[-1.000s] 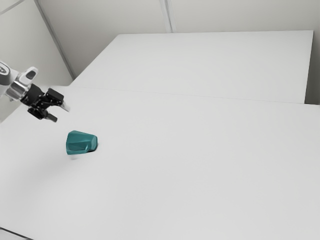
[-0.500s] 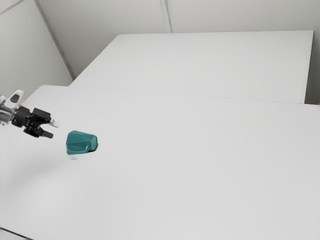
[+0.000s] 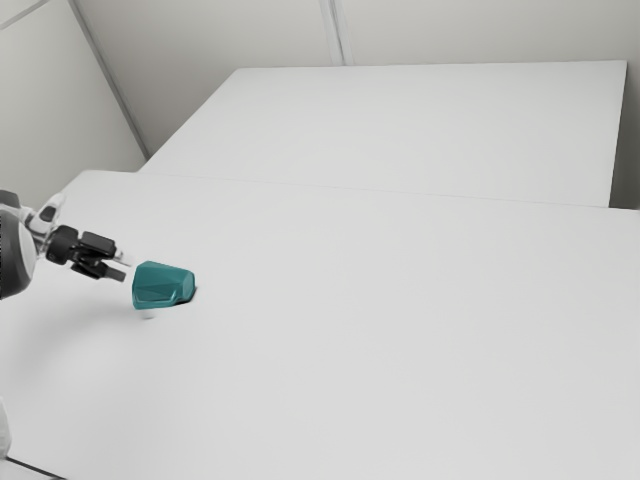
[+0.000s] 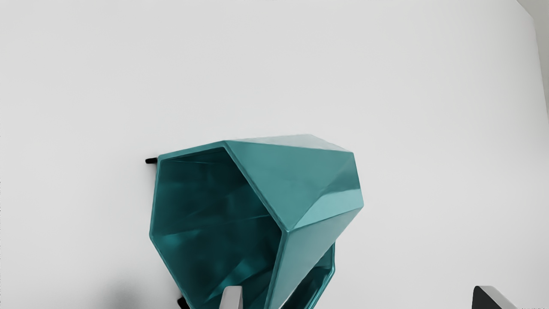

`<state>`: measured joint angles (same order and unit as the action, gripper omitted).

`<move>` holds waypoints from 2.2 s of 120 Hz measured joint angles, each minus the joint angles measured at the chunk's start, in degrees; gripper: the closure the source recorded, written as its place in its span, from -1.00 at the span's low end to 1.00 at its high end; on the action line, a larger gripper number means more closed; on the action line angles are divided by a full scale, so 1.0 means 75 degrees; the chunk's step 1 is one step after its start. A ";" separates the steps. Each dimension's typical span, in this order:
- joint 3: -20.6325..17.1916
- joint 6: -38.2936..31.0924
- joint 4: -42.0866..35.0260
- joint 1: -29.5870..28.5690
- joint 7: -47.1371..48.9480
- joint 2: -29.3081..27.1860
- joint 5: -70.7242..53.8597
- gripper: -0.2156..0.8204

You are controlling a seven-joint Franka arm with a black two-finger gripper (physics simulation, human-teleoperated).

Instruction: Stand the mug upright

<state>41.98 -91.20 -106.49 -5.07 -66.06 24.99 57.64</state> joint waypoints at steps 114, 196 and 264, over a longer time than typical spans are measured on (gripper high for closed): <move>-0.0550 0.0470 0.0533 -0.0342 -0.1341 0.0948 0.0909 -0.05; -0.0640 0.1050 0.0515 -0.0183 -0.1552 0.0404 0.1420 0.87; -0.2740 -0.1408 0.0403 0.0446 -0.0024 -0.1522 -0.2370 0.92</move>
<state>21.43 -101.76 -103.46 -1.73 -66.24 13.57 39.86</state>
